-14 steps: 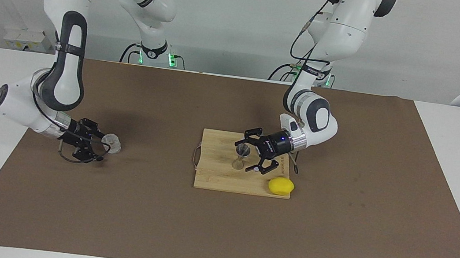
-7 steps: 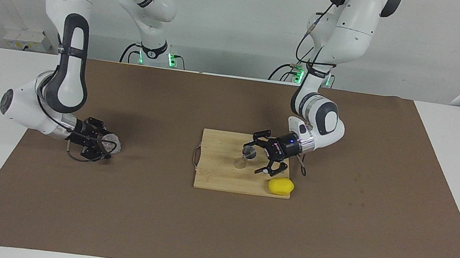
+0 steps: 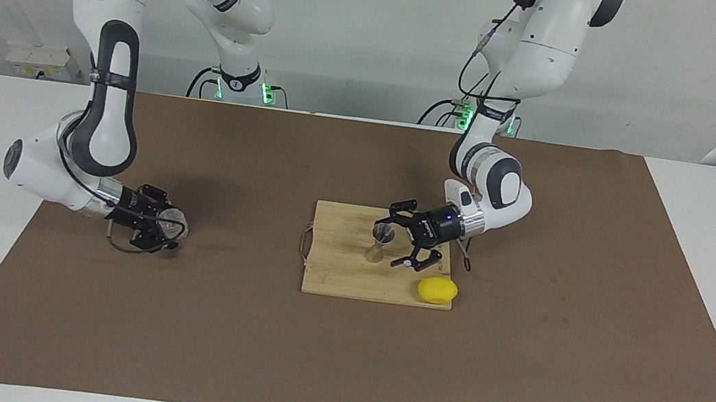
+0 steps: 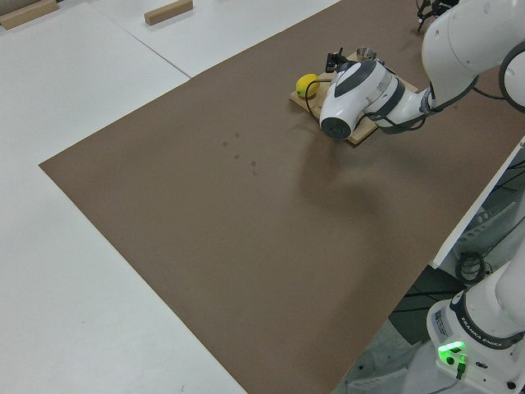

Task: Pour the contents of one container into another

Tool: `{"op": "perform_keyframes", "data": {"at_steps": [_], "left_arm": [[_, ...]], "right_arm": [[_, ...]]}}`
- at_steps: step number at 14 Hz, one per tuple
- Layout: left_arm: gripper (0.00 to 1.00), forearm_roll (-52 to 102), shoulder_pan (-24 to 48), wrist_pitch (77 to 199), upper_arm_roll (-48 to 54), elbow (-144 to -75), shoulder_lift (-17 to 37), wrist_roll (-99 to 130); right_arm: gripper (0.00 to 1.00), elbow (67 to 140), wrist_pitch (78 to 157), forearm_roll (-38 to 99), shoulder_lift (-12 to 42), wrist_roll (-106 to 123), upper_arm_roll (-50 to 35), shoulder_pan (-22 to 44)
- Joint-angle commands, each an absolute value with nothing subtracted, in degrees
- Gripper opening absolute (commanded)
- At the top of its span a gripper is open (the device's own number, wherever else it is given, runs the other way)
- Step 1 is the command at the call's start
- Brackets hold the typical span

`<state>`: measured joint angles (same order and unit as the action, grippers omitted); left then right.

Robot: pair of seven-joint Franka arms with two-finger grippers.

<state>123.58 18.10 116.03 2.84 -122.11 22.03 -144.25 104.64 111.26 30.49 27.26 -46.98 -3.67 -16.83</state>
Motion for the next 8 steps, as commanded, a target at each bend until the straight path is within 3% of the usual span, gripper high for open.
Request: {"op": "perform_keyframes", "data": {"at_steps": [1, 2, 4, 5, 6, 8], "left_arm": [[1.00, 123.13, 19.33, 114.88, 2.20, -124.63, 20.66, -145.55], [1.00, 123.13, 19.42, 114.79, 2.20, -124.98, 20.57, -145.55], [1.00, 123.13, 19.60, 114.17, 2.20, -126.12, 20.22, -145.63], [1.00, 123.13, 19.60, 113.47, 2.11, -126.91, 19.87, -146.07], [1.00, 122.79, 19.60, 112.77, 2.11, -127.61, 19.60, -146.51], [1.00, 120.95, 18.90, 111.28, 2.11, -128.93, 19.07, -146.69]], "right_arm": [[0.68, 104.94, 110.04, 31.99, 26.19, -45.53, -3.78, -17.23], [0.56, 104.94, 109.95, 32.08, 26.19, -45.53, -3.78, -17.31], [0.20, 104.85, 109.86, 32.08, 25.93, -45.70, -3.78, -17.31], [0.07, 104.77, 109.95, 32.08, 25.49, -45.70, -3.78, -17.23], [0.01, 104.77, 109.95, 32.08, 25.23, -45.88, -3.78, -17.23], [0.00, 104.68, 110.04, 32.08, 24.96, -46.14, -3.78, -17.14]]}}
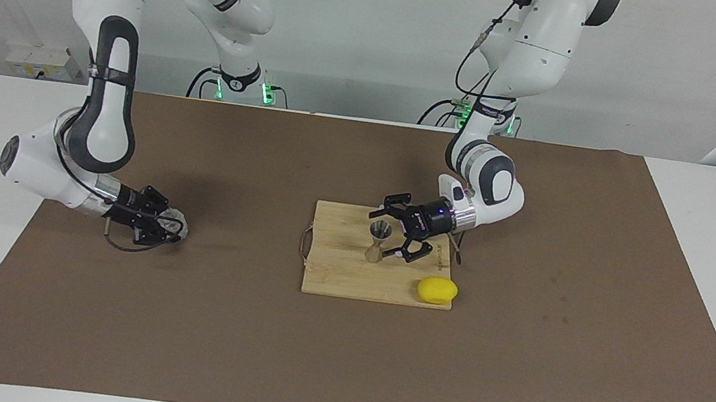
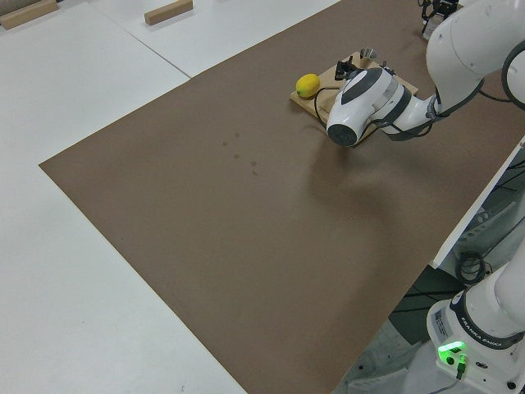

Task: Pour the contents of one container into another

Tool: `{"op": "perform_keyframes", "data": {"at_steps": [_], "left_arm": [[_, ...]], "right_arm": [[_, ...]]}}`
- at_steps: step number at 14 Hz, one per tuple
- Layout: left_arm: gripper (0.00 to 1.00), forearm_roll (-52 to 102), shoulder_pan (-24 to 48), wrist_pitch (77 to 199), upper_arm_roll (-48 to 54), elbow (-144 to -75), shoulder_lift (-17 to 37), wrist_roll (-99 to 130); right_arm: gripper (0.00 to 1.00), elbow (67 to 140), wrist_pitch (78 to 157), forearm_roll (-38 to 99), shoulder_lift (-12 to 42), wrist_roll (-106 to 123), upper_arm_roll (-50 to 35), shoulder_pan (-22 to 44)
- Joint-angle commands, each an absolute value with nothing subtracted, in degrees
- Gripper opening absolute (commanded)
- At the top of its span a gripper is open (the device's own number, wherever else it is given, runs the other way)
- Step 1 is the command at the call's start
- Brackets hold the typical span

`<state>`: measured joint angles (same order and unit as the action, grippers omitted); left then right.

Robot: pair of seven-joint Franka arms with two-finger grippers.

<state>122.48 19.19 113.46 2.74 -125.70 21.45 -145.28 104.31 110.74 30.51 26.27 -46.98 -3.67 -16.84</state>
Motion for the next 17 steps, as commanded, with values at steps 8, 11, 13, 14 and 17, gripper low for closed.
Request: {"op": "perform_keyframes", "data": {"at_steps": [8, 11, 13, 14, 17], "left_arm": [[1.00, 113.57, 12.23, 105.74, 1.93, -132.27, 16.88, -146.69], [1.00, 107.51, 7.31, 103.46, 1.93, -132.71, 16.44, -146.60], [1.00, 102.68, 3.36, 101.35, 1.93, -132.72, 16.00, -146.51], [1.00, 100.39, 1.43, 100.55, 1.93, -132.63, 15.74, -146.51], [1.00, 90.29, -5.25, 98.53, 1.76, -130.61, 15.30, -146.43]], "right_arm": [[0.00, 103.80, 111.00, 31.47, 19.34, -55.35, -3.78, -12.05], [0.00, 103.36, 111.71, 31.03, 18.20, -62.03, -3.69, -8.89], [0.00, 102.31, 111.80, 30.85, 18.19, -66.69, -3.60, -6.16], [0.00, 101.96, 112.84, 30.68, 18.19, -68.97, -3.60, -4.76], [0.00, 100.82, 115.05, 28.05, 18.28, -76.61, -3.60, -0.28]]}}
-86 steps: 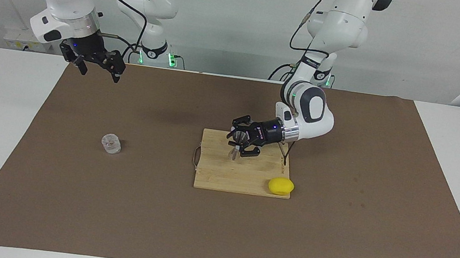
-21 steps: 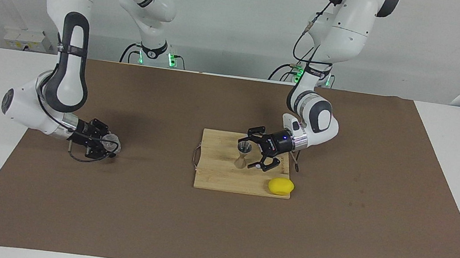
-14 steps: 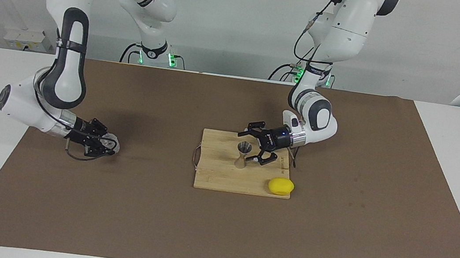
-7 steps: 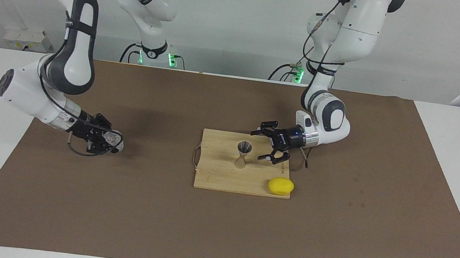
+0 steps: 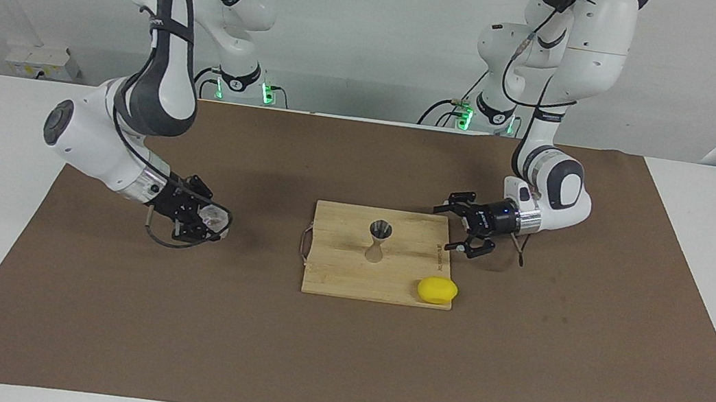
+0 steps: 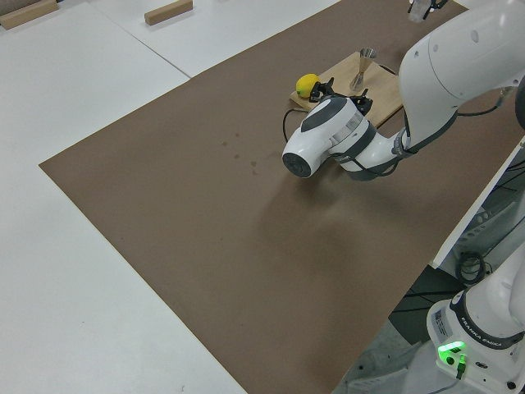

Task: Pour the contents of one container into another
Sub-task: 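Carry the glass cup over the metal cup while the left gripper withdraws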

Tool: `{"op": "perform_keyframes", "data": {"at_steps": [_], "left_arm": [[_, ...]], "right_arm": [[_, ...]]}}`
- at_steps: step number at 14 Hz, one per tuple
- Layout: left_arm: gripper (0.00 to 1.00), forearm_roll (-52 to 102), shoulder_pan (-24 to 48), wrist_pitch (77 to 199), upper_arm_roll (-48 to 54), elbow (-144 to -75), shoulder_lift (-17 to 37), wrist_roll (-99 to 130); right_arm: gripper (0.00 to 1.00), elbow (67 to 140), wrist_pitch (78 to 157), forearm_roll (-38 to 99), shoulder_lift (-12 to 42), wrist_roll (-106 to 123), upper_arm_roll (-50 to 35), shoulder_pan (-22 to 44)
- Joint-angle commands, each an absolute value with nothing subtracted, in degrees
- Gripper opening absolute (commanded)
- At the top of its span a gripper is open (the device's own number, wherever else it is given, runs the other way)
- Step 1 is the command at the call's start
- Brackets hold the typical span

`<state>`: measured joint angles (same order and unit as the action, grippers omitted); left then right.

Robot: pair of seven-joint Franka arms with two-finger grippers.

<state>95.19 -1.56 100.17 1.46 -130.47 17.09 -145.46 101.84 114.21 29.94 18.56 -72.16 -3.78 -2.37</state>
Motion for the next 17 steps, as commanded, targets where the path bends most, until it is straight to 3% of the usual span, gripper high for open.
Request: {"op": "perform_keyframes", "data": {"at_steps": [1, 6, 13, 17], "left_arm": [[1.00, 87.74, -6.58, 98.09, 1.67, -130.08, 15.03, -146.43], [1.00, 73.42, -15.11, 94.58, 1.49, -124.21, 13.45, -146.16], [1.00, 54.69, -22.23, 92.72, 1.49, -113.22, 13.45, -146.16], [1.00, 47.03, -22.24, 93.96, 0.71, -107.68, 13.10, -146.51]], "right_arm": [[0.00, 100.20, 115.66, 26.99, 18.37, -79.08, -3.69, 0.95], [0.00, 98.80, 122.07, 23.38, 18.98, -89.97, -3.61, 10.52], [0.00, 85.81, 121.12, 19.16, 23.98, -105.45, -3.78, 17.58], [0.00, 81.31, 120.15, 15.21, 26.36, -111.79, -3.78, 20.30]]}}
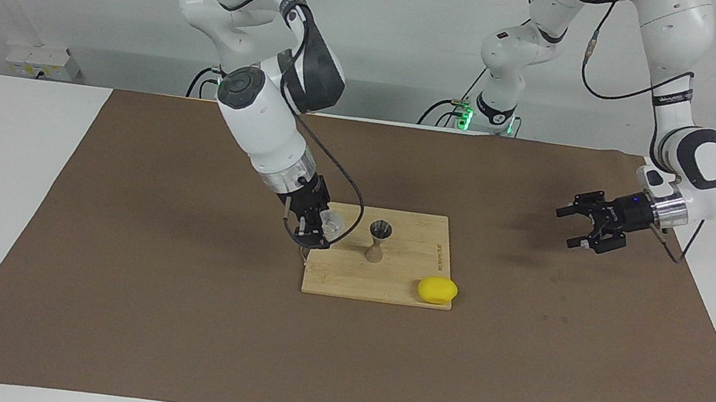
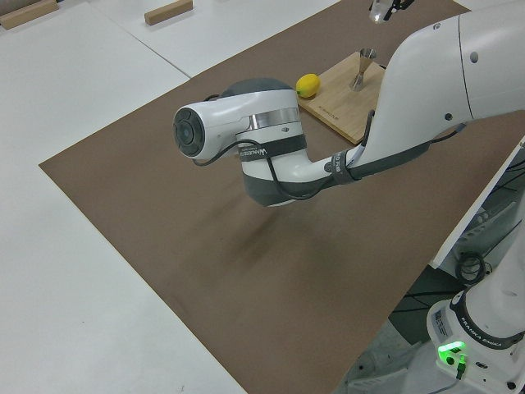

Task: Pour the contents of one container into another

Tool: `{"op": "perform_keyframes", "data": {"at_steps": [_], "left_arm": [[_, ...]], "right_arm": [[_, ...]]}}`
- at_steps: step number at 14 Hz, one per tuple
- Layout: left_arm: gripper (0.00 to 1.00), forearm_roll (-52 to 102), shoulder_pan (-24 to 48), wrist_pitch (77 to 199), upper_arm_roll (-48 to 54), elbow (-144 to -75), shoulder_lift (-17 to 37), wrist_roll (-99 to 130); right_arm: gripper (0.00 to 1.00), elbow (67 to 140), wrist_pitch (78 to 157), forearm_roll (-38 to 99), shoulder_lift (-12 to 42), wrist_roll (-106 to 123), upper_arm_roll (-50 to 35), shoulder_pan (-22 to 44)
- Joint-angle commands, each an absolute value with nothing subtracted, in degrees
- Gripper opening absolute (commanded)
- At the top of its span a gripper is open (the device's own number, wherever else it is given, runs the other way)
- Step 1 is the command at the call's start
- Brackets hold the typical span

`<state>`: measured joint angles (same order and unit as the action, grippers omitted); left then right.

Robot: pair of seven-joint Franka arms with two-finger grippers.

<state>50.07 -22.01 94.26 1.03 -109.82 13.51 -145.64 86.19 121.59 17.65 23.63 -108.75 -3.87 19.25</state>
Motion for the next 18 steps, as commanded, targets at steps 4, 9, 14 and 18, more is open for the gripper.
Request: {"op": "perform_keyframes", "data": {"at_steps": [4, 9, 14, 18], "left_arm": [[1.00, 44.84, -21.62, 93.87, 0.62, -105.30, 9.41, -145.81], [1.00, 37.98, -20.92, 94.39, 0.96, -104.07, 4.84, -145.63], [1.00, 31.03, -17.15, 97.81, 1.14, -101.60, 1.77, -142.57], [1.00, 26.20, -12.23, 101.60, 1.23, -101.86, -2.37, -134.24]], "right_arm": [[0.00, 80.07, 117.69, 12.32, 27.24, -112.32, -3.87, 22.41], [0.00, 79.19, 115.49, 6.42, 27.07, -112.24, -3.87, 23.82], [0.00, 79.28, 115.23, 3.17, 26.98, -111.97, -3.96, 26.36], [0.00, 79.28, 113.82, -0.26, 27.51, -111.97, -4.04, 28.30]]}}
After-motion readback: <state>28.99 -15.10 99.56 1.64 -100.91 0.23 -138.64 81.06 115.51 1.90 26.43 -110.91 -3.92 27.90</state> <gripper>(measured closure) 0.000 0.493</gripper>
